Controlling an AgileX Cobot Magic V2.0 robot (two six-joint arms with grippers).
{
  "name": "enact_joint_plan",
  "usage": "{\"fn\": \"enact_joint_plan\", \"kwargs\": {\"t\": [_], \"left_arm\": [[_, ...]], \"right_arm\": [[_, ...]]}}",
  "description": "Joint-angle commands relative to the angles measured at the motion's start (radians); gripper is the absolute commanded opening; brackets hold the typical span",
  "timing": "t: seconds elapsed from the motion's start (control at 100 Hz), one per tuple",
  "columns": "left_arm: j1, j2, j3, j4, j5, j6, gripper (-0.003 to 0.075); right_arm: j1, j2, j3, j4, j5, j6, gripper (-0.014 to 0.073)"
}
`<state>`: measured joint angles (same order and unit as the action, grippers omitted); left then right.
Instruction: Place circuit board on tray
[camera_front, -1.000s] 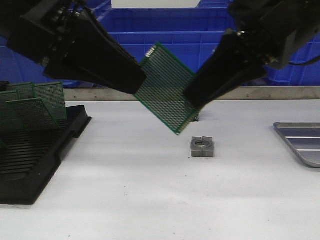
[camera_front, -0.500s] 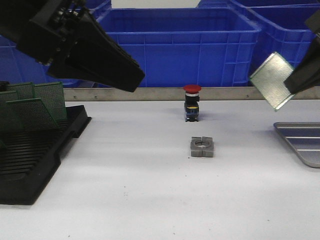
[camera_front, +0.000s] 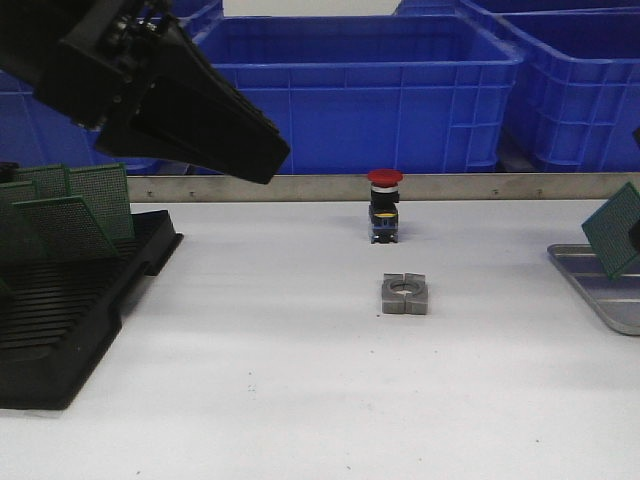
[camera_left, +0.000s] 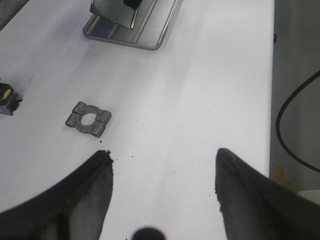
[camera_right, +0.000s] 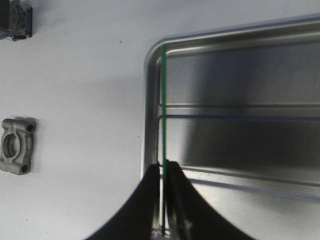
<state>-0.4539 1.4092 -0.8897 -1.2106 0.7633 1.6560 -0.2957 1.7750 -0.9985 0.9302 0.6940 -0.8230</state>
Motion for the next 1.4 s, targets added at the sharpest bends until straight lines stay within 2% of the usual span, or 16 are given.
{"fn": "enact_joint_plan", "kwargs": {"t": [0.0,0.09,0.13,0.25,0.44,0.52,0.62,0.71,0.78,0.99,1.19,1.39], "left_arm": [[0.007,-0.035,-0.038,-0.058,-0.002,-0.003,0.0421],[0.017,-0.050,-0.050,-0.030,-0.002,-0.003,0.0421],[0.032,-0.060,-0.060,0.007,-0.002,-0.003,0.0421],[0.109,-0.094,-0.076,0.086,-0.002,-0.012,0.0421],[0.292,-0.148,-0.077,0.134,0.061,-0.012,0.0421],[0.360,-0.157,-0.077,0.241,0.097,-0.012,0.0421],[0.425,-0.157,-0.077,0.455,0.127,-0.012,0.0421],[0.452,-0.157,-0.073,0.633,0.139,-0.014,0.0421],[0.468,-0.157,-0.073,0.717,0.178,-0.014,0.0421],[0.497,-0.157,-0.065,0.859,0.223,-0.022,0.0421],[0.513,-0.123,-0.043,0.902,0.224,-0.058,0.0421],[0.513,-0.061,-0.041,0.886,0.155,-0.058,0.0421]], "right_arm": [[-0.008,-0.037,-0.024,0.016,0.005,-0.009,0.0260],[-0.008,-0.037,-0.034,-0.011,-0.010,-0.010,0.0579],[-0.008,-0.037,-0.036,-0.020,-0.012,-0.011,0.0672],[-0.008,-0.037,-0.036,-0.028,-0.012,-0.011,0.0615],[-0.008,-0.037,-0.036,-0.040,0.000,-0.011,0.0610],[-0.008,-0.037,-0.036,-0.040,0.000,-0.011,0.0610],[-0.008,-0.037,-0.036,-0.040,0.000,-0.011,0.0610],[-0.008,-0.037,-0.036,-0.040,0.001,-0.011,0.0610],[-0.008,-0.037,-0.036,-0.040,0.009,-0.011,0.0610],[-0.008,-0.037,-0.036,-0.040,0.016,-0.011,0.0610],[-0.008,-0.037,-0.036,-0.040,0.042,-0.011,0.0610],[-0.008,-0.037,-0.036,-0.040,0.046,-0.011,0.0610]]}}
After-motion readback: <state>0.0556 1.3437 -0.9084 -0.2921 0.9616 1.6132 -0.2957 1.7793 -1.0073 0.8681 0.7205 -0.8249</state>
